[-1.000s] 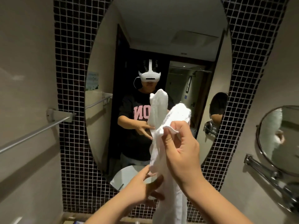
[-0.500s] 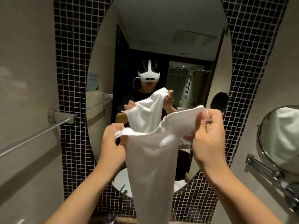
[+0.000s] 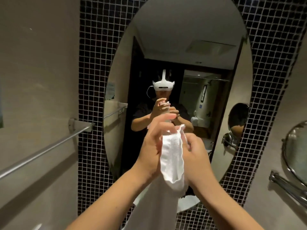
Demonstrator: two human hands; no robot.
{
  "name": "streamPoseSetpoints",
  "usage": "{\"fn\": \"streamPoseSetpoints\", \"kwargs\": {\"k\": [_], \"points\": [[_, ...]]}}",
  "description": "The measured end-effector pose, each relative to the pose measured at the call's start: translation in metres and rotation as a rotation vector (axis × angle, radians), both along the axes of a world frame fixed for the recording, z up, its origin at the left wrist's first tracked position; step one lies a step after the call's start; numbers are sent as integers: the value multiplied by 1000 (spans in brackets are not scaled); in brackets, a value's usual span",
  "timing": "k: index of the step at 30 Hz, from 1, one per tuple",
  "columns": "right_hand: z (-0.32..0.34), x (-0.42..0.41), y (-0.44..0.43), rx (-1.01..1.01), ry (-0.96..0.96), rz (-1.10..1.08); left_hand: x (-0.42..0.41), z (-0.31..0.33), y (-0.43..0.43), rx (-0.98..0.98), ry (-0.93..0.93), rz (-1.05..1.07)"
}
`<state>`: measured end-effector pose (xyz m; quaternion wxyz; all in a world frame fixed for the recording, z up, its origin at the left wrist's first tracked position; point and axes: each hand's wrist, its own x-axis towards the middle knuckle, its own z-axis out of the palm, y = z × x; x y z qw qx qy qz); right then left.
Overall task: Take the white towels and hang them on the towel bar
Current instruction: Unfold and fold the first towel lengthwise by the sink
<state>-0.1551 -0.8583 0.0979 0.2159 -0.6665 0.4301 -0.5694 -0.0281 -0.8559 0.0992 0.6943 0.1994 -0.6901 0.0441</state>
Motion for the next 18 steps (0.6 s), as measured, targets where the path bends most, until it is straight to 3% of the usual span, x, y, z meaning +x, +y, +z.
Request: {"fn": "streamPoseSetpoints", "kwargs": {"k": [2,4,6,10,12,16,18], "points": [[-1,1,6,65,-119,111,-3,0,1,-16,-9,-146],[-1,-1,14,157,-263,252,-1,2,5,-27,-122,-196],[-3,-2,17,140,-293,282,-1,2,7,11,-234,-183],[-7,-5,13,42,-407,235,3,5,15,26,-336,-7],[-7,-8,9,8,-467,192,10,1,18,-115,-488,168],[-4,-21,1,-153,-423,37,21,-11,25,-1,-547,351],[0,-28,0,-228,-333,-31,25,-21,27,-9,-708,539]]}}
